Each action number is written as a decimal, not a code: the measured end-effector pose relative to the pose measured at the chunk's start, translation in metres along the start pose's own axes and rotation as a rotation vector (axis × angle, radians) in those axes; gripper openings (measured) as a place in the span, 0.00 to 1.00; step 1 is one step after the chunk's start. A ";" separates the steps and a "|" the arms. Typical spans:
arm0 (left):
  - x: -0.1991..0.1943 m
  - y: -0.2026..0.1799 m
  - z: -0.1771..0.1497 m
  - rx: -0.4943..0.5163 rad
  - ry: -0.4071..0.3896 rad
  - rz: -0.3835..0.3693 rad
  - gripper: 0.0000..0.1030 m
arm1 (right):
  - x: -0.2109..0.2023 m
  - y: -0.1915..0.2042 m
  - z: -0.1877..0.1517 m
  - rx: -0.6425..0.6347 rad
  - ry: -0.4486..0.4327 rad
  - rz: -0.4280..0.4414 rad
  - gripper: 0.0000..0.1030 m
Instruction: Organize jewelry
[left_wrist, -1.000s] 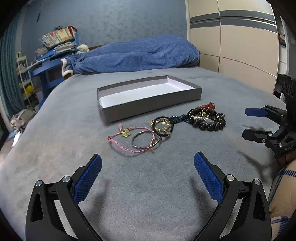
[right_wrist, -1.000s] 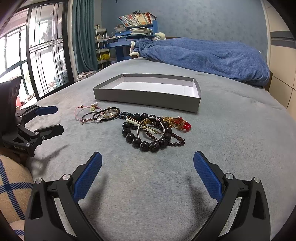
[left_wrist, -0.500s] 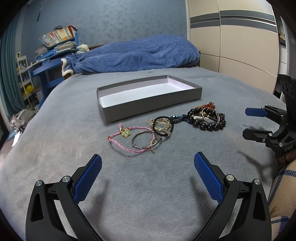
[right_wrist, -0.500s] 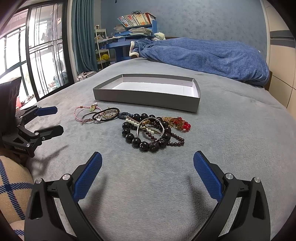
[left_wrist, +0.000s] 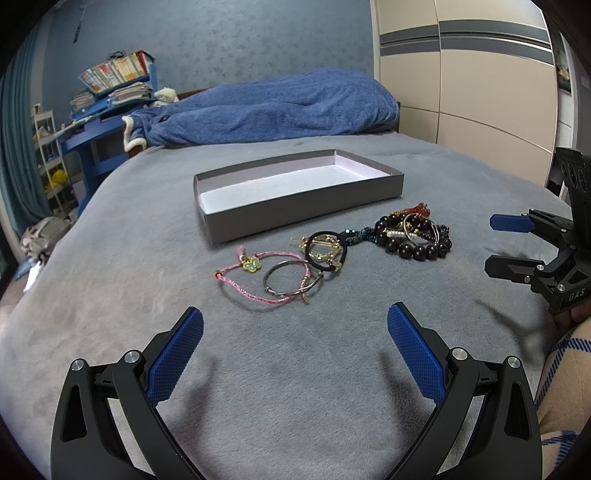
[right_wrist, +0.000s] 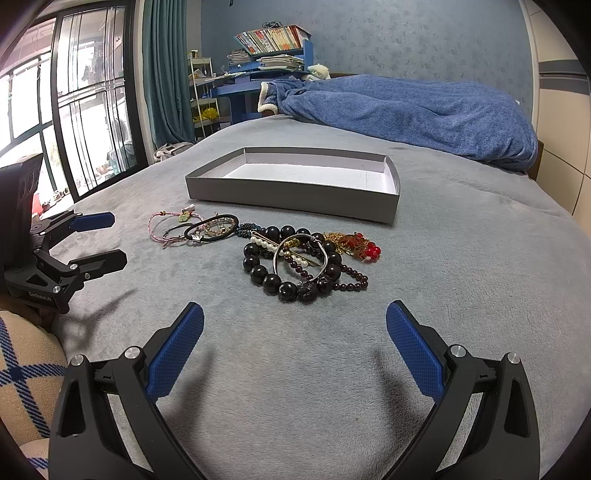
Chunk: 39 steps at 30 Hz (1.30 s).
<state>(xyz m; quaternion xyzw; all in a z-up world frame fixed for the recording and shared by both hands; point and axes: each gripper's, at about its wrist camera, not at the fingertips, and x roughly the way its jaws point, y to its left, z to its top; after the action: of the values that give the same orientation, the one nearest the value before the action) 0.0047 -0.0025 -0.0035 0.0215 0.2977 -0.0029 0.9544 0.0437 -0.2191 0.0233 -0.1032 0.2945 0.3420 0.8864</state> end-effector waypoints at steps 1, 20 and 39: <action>0.000 0.000 0.000 0.000 0.000 0.000 0.96 | 0.000 0.000 0.000 0.000 0.000 0.000 0.95; 0.006 0.002 -0.001 -0.036 0.012 -0.017 0.95 | -0.001 -0.002 0.000 0.015 -0.001 0.009 0.95; 0.041 0.042 0.036 -0.173 0.168 0.022 0.77 | 0.003 -0.007 0.000 0.059 0.022 -0.001 0.95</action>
<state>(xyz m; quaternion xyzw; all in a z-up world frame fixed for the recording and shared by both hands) 0.0592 0.0381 0.0046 -0.0576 0.3757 0.0354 0.9243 0.0498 -0.2223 0.0220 -0.0808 0.3140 0.3315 0.8860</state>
